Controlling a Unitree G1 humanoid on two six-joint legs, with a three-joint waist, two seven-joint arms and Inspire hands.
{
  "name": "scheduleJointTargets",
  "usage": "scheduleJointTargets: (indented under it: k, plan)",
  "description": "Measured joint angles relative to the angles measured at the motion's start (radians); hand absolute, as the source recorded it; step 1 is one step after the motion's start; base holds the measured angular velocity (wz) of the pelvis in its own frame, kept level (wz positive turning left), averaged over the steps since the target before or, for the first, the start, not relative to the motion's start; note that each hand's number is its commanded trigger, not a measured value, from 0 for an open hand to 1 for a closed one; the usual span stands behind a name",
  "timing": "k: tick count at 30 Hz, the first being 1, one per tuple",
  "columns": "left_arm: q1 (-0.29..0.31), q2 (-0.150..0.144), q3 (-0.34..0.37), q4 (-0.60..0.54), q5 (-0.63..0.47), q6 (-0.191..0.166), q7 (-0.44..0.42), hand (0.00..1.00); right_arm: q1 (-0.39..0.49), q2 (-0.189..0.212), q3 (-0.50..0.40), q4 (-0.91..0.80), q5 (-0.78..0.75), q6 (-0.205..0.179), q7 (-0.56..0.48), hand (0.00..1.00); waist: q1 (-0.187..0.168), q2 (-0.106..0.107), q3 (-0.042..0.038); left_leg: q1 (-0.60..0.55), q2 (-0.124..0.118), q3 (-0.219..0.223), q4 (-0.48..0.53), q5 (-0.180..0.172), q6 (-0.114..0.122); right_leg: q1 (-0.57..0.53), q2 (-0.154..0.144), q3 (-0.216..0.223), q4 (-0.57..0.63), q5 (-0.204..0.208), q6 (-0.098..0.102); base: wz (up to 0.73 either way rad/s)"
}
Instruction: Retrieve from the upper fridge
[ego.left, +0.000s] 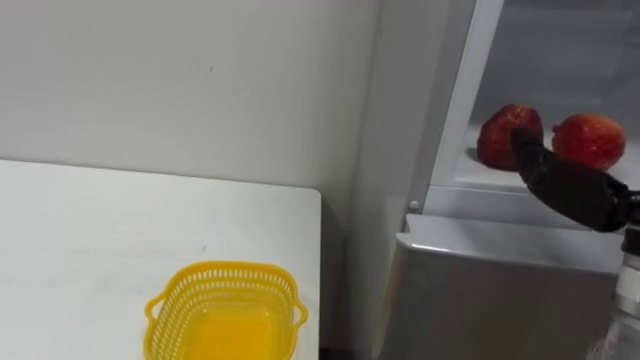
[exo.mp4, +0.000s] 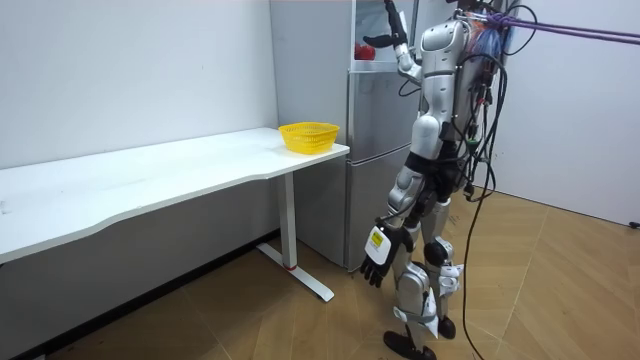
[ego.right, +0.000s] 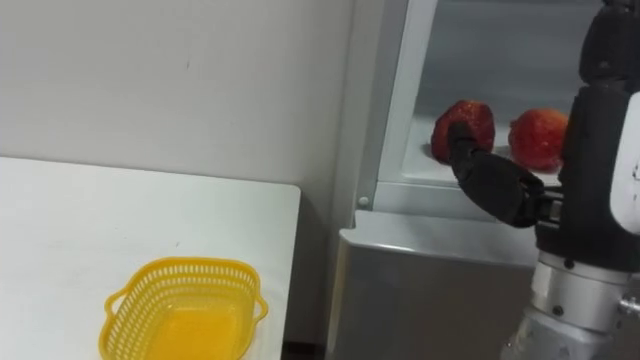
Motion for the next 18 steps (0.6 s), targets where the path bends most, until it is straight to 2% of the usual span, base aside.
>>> scheduleJointTargets:
  k: [5, 9, 13, 18]
  plan:
    - [0.001, 0.0, 0.011, -0.015, 0.002, 0.0, -0.006, 0.0, -0.028, -0.001, 0.0, 0.066, -0.011, 0.018, 0.027, 0.0, 0.02, 0.0, -0.0002, -0.006, 0.0, -0.007, 0.01, 0.0, -0.001, 0.001, -0.001, -0.018, -0.001, 0.0, 0.0, 0.06]
    - [0.002, 0.002, 0.028, -0.032, 0.002, 0.006, -0.012, 0.0, -0.06, -0.026, 0.006, 0.174, -0.002, 0.073, 0.055, 0.0, 0.033, -0.003, -0.0013, -0.009, -0.001, -0.009, 0.009, 0.001, -0.001, 0.001, -0.003, -0.028, -0.001, 0.0, 0.0, 0.04]
    - [0.001, 0.009, 0.028, -0.048, 0.003, 0.021, -0.028, 0.0, -0.069, -0.029, 0.006, 0.202, 0.001, 0.103, 0.065, 0.0, 0.033, -0.015, -0.0015, -0.01, -0.001, -0.009, 0.01, 0.005, 0.0, 0.004, -0.007, -0.047, -0.001, 0.0, 0.0, 0.06]
    - [0.002, 0.009, 0.028, -0.048, 0.003, 0.022, -0.043, 0.0, -0.071, -0.035, 0.015, 0.213, -0.002, 0.107, 0.081, 0.0, 0.035, -0.025, 0.0004, -0.015, -0.002, -0.009, 0.017, 0.005, 0.0, 0.004, -0.008, -0.047, 0.001, 0.0, 0.0, 0.01]
